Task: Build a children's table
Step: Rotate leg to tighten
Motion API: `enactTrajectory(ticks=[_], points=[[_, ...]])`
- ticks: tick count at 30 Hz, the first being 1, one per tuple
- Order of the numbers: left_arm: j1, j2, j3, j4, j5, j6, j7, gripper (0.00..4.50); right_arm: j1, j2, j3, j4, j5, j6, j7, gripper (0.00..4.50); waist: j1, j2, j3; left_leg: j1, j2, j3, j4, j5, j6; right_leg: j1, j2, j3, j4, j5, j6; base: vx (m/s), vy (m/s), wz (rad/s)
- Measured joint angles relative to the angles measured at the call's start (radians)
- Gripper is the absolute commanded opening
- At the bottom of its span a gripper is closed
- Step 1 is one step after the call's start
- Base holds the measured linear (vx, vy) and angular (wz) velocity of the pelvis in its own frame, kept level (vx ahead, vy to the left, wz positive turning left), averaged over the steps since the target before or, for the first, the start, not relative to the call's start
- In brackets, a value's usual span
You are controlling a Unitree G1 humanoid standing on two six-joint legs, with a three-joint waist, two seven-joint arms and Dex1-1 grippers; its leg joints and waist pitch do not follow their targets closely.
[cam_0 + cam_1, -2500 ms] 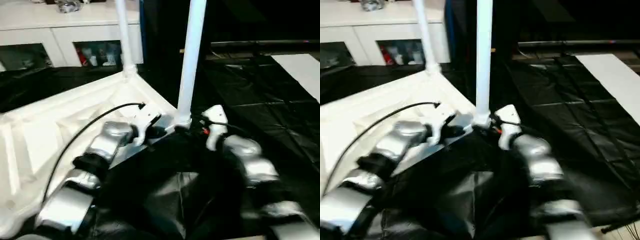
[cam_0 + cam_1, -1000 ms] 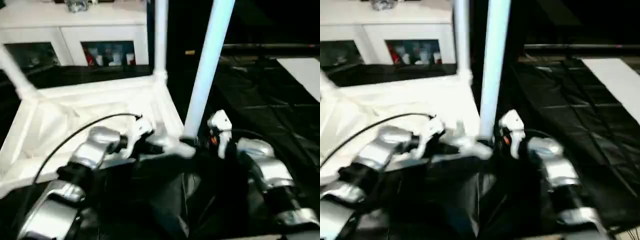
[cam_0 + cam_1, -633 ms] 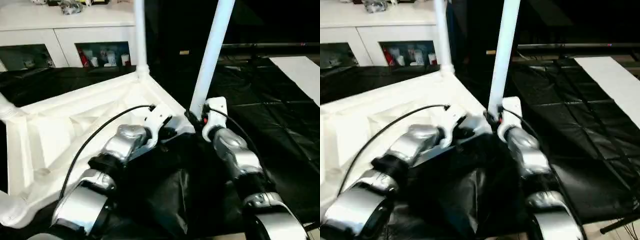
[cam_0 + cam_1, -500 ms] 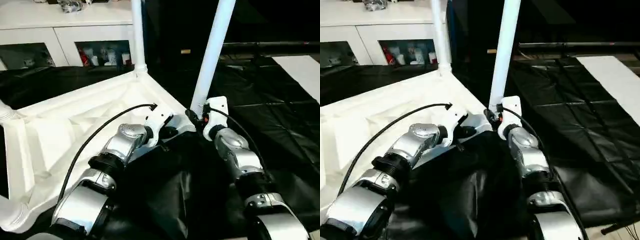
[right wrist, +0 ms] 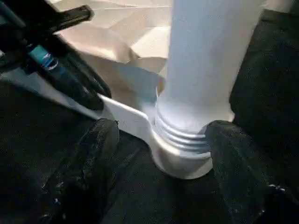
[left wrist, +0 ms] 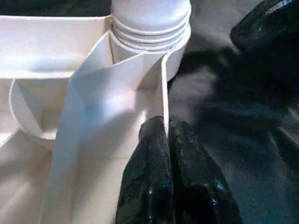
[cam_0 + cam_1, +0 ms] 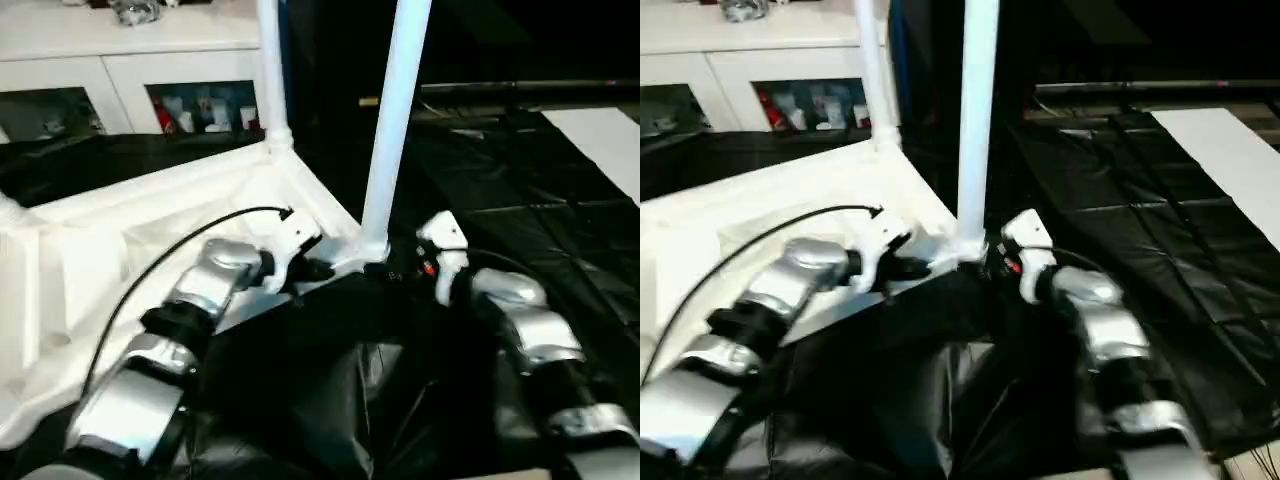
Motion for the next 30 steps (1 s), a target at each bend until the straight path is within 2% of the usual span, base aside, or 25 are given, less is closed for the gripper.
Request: enactTrajectory(ticks=[3, 5, 10, 13, 14, 19, 30], points=[[0.036, 0.042, -0.020, -0.055, -0.021, -0.008, -0.125, 0.00, 0.002, -0.017, 0.009, -0.008, 0.001, 0.000, 0.045, 3.10, 0.004, 0.000, 0.000, 0.000, 0.000, 0.000, 0.000, 0.000, 0.000, -0.001, 0.000, 0.000, 0.000, 0.000, 0.000, 0.000, 0.000, 0.00], [0.051, 0.060, -0.035, -0.090, -0.030, -0.006, -0.176, 0.00, 0.002, -0.009, 0.022, -0.024, 0.012, 0.000, 0.065, 3.10, 0.013, 0.001, 0.001, -0.001, 0.000, 0.000, 0.000, 0.000, 0.000, -0.001, 0.000, 0.000, 0.000, 0.000, 0.000, 0.000, 0.000, 0.00], [0.070, 0.077, -0.060, -0.134, -0.035, 0.004, -0.224, 0.00, 0.002, -0.010, 0.061, -0.040, 0.017, 0.000, 0.103, 3.10, 0.028, 0.002, 0.001, -0.001, 0.000, 0.006, 0.000, 0.000, 0.000, 0.000, -0.002, 0.002, 0.000, 0.000, 0.000, 0.000, 0.000, 0.00], [0.070, 0.075, -0.062, -0.134, -0.034, 0.002, -0.231, 0.00, 0.016, -0.022, 0.067, -0.049, 0.017, 0.005, 0.139, 3.10, 0.030, 0.002, 0.001, -0.001, 0.000, 0.008, 0.000, 0.000, 0.000, 0.000, -0.003, 0.004, 0.000, -0.001, 0.000, 0.000, 0.000, 0.00], [0.070, 0.076, -0.062, -0.134, -0.034, 0.002, -0.239, 0.00, 0.022, -0.027, 0.068, -0.052, 0.017, 0.013, 0.146, 2.83, 0.030, 0.002, 0.001, -0.001, 0.000, 0.009, 0.000, 0.000, 0.000, 0.000, -0.003, 0.004, 0.000, -0.001, 0.000, 0.000, 0.000, 0.00], [0.072, 0.077, -0.062, -0.136, -0.034, 0.003, -0.256, 0.00, 0.023, -0.041, 0.068, -0.063, 0.020, 0.026, 0.179, 2.55, 0.030, 0.002, 0.001, -0.001, 0.001, 0.009, 0.000, 0.000, 0.000, 0.000, -0.003, 0.003, 0.000, -0.001, 0.001, 0.000, 0.000, 0.00], [0.077, 0.067, -0.056, -0.149, -0.033, 0.031, -0.231, 0.00, 0.023, -0.017, 0.054, -0.051, 0.022, 0.036, 0.139, 2.51, 0.027, 0.002, 0.001, 0.000, 0.001, 0.009, 0.000, 0.000, 0.000, 0.000, -0.002, 0.003, 0.000, -0.001, 0.001, 0.000, 0.000, 0.00]])
